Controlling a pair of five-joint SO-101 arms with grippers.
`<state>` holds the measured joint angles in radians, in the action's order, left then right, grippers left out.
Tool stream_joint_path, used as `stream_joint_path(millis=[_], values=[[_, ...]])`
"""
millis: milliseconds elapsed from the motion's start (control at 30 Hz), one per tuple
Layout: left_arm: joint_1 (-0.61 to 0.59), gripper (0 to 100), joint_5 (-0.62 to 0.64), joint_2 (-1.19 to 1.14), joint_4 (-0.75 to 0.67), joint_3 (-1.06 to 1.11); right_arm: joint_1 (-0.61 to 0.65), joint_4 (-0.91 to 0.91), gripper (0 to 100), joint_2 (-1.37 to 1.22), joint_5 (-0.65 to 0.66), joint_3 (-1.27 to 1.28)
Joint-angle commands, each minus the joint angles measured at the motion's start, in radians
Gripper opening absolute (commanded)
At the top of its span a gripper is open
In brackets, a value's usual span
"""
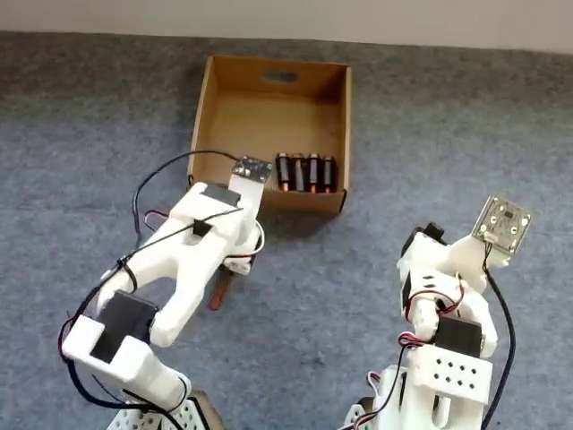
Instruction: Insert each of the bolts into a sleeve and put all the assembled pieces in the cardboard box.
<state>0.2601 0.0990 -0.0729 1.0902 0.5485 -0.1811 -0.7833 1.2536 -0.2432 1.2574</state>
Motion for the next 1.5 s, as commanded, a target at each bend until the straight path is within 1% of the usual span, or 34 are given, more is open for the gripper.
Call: stream_joint_path(millis=[0, 100, 233, 400, 433, 800, 900, 933, 1100, 1333, 1467], values=[[-0.01, 1, -0.008, 0.053, -0.058, 0.018, -0.01, 0.021, 0.5, 0.015, -0.008, -0.007], [-0.01, 1, -0.006, 0.051, -0.087, 0.033, -0.01, 0.021, 0.5, 0.015, -0.008, -0.007], [-0.012, 2, 0.0, 0.051, -0.092, 0.036, -0.01, 0.019, 0.5, 0.015, -0.008, -0.007], [-0.012, 13, -0.005, 0.051, -0.089, 0.036, -0.01, 0.018, 0.5, 0.015, -0.008, -0.007], [-0.012, 14, -0.005, 0.051, -0.089, 0.036, -0.01, 0.018, 0.5, 0.015, -0.008, -0.007], [-0.008, 6, -0.006, 0.051, -0.087, 0.036, -0.01, 0.019, 0.5, 0.016, -0.009, 0.007], [-0.008, 0, -0.006, 0.051, -0.089, 0.036, -0.008, 0.016, 0.5, 0.016, -0.009, 0.007], [-0.008, 1, -0.006, 0.051, -0.089, 0.036, -0.007, 0.016, 0.5, 0.018, -0.011, 0.007], [-0.008, 1, -0.006, 0.07, -0.075, 0.028, 0.073, 0.016, 0.5, 0.018, -0.005, -0.002], [-0.013, 1, -0.006, 0.219, 0.106, 0.028, 0.182, 0.016, 0.5, 0.018, -0.002, -0.051], [-0.022, 1, -0.006, 0.366, 0.166, 0.031, 0.268, 0.016, 0.5, 0.018, -0.002, -0.068]])
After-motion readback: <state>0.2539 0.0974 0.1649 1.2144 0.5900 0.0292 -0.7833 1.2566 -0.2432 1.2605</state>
